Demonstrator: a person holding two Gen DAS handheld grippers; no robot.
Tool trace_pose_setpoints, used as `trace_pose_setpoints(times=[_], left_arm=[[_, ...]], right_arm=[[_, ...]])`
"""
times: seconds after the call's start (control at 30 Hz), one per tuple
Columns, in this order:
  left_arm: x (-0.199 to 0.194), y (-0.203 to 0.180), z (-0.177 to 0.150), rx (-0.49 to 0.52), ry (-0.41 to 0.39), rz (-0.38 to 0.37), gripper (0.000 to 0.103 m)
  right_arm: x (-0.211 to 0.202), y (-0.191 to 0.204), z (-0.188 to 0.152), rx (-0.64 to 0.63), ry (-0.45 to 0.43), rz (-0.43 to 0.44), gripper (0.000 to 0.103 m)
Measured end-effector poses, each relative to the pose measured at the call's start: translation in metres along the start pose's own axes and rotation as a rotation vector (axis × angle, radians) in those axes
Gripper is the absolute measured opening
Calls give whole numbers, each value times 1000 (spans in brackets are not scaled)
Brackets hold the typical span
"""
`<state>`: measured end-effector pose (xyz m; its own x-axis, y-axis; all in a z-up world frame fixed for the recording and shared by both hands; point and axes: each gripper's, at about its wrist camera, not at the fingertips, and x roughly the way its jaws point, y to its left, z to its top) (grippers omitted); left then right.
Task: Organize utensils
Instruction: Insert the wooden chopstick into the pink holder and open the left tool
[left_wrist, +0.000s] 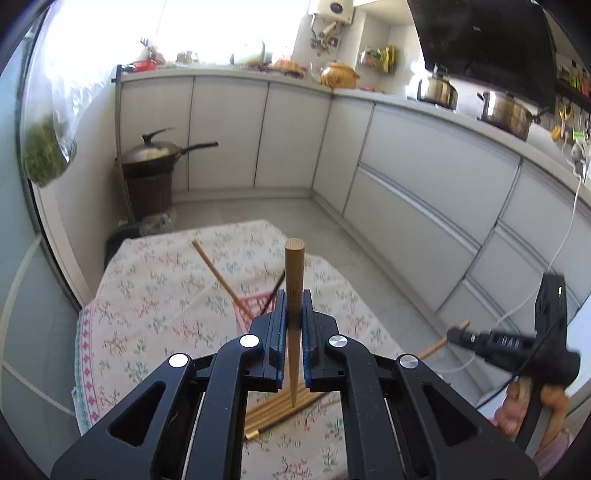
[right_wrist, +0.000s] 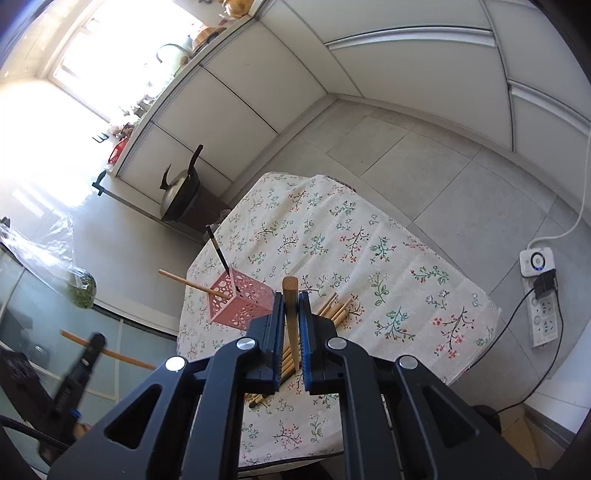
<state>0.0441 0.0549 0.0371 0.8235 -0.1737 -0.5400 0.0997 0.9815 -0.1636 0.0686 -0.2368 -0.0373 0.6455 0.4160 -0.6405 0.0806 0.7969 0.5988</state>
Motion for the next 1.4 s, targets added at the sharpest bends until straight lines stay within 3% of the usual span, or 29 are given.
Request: trace_pose_setpoints(times=[0.2,0.33,0.57,0.73,0.87,0.97,1.4], left_arm=[[-5,10,39,-57,-131,58,6],[12,19,55,-94,-160,91,6],[51,26,59,-102,-124,141,6],[82,41,44,-165,-15,141,11],[62,53,45,-213,-68,158,28],[42,61,48,-239,-117,156,33],[9,76,50,-232,-129,201,39]], right_arm=[[1,20,-4,-99,-30,-27,8],[8,23,-6,-118,-11,-22,8],[18,28,-6,-134,14,-5,8],[14,37,-5,-152,-5,25,8],[-3,52,4,-161,-69,69,8],[-14,70,12,-178,-106,99,8],[-2,156,60,-277,-222,61,8]])
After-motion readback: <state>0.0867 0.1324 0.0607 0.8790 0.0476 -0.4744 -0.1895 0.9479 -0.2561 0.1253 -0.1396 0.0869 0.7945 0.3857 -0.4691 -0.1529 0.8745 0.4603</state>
